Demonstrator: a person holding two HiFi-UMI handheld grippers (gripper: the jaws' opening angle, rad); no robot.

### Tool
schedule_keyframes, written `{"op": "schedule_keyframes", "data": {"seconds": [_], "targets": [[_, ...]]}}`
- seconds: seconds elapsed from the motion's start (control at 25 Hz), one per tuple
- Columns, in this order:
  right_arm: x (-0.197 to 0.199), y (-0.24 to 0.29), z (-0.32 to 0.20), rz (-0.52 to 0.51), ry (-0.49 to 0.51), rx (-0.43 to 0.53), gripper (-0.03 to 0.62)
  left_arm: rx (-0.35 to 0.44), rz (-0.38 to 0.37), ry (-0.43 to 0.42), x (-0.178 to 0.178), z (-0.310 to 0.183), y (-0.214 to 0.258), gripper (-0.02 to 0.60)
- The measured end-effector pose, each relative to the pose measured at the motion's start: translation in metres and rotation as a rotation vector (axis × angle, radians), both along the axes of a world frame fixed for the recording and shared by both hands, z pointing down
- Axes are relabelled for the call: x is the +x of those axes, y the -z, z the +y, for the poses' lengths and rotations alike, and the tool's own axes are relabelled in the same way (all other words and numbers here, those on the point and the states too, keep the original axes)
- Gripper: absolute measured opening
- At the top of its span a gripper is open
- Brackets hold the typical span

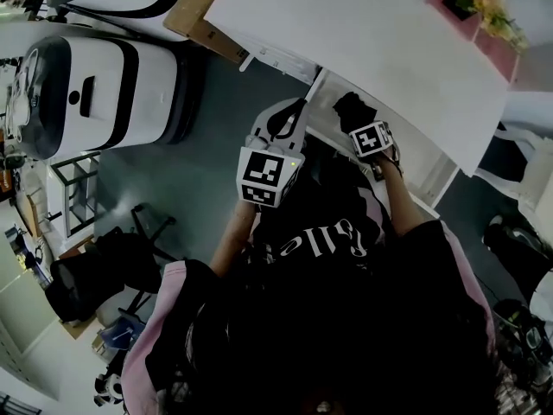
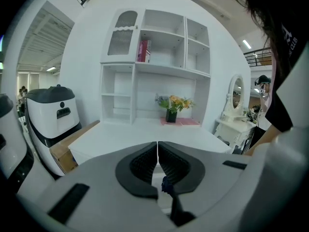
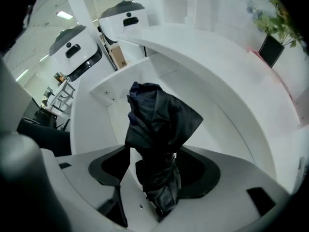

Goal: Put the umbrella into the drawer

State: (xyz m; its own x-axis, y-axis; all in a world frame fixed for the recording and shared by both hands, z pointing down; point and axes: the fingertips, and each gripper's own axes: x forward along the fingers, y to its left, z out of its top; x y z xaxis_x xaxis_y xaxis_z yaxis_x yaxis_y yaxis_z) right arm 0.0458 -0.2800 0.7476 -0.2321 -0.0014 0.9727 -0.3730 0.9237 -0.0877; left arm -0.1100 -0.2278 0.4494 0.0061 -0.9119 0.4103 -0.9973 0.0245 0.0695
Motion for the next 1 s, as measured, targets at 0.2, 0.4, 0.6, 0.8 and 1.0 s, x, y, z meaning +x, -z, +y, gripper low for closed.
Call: {"op": "schedule_keyframes", "data": {"seconds": [0.2,0.4,0.6,0.8,1.0], "targets": [[0.003,0.034,0.006,-0.092,-0.129,-0.010,0.285,0.011,0.024,-0.060,0.003,-0.006,-0.001,0.017],[-0.014,0.079,0.004,-0.249,-0.193,0.017,0.285,0.007,0.041,-0.113,0.000,-0.006,-0.005,0.017],[-0.035,0.137,0.006,-0.443,-0.343,0.010,0.285,0.012,0.055,-0.184,-0.001,-0.005,-0.009,0.017],[-0.047,0.191,0.017,-0.644,-0.528,-0.007,0.285,0.029,0.071,-0.264,-0.002,-0.003,-0.011,0.017],[-0.052,0.226,0.033,-0.743,-0.672,0.048,0.285,0.034,0.085,-0.368,-0.005,0.006,-0.014,0.017]]}}
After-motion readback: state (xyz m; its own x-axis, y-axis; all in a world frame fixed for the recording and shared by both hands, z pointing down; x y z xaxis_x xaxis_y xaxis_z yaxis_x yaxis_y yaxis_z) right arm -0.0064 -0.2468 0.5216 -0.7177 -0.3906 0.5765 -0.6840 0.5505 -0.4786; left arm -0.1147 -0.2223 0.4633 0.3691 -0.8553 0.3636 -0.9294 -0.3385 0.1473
